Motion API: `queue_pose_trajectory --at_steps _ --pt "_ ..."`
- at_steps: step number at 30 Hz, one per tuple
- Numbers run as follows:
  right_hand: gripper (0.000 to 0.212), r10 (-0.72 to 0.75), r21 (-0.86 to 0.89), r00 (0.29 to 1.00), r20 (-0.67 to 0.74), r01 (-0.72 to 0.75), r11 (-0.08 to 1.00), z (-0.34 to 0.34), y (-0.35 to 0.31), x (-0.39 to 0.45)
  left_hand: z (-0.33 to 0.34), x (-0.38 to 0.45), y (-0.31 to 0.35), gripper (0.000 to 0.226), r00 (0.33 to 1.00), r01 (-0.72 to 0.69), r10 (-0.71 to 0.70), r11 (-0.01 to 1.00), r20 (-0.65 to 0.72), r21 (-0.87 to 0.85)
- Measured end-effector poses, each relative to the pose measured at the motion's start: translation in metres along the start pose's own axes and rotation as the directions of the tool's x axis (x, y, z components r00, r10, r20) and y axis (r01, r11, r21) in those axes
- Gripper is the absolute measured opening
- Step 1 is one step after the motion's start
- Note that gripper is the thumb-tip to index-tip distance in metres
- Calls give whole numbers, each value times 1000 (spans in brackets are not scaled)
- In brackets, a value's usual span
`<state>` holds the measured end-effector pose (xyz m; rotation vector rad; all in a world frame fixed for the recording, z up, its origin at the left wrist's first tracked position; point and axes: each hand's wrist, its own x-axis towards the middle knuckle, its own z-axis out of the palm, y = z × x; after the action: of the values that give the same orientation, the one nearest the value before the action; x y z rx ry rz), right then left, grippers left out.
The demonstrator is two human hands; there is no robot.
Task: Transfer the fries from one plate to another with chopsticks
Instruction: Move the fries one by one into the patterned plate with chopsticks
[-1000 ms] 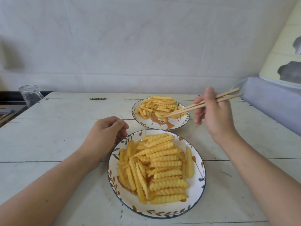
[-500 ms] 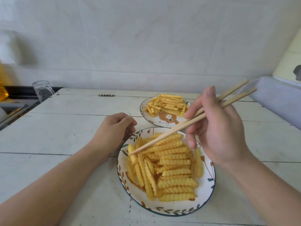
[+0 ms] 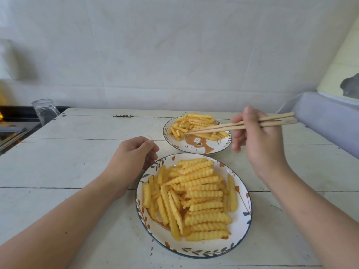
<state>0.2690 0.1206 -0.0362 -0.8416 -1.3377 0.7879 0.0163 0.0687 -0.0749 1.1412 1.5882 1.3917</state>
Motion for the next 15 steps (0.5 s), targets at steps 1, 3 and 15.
queue_pose_trajectory --at_steps 1,3,15 --pt "38 7 -11 1000 31 -6 1000 3 5 0 0 0 0 28 1000 1 -1 1000 -2 -6" --pt "36 -1 -43 994 106 6 999 11 13 -1 0 0 0 28 1000 2 -2 1000 -2 -13" --pt "35 -94 -271 946 309 182 945 33 24 3 2 1 0 29 1000 -2 2 1000 -5 1"
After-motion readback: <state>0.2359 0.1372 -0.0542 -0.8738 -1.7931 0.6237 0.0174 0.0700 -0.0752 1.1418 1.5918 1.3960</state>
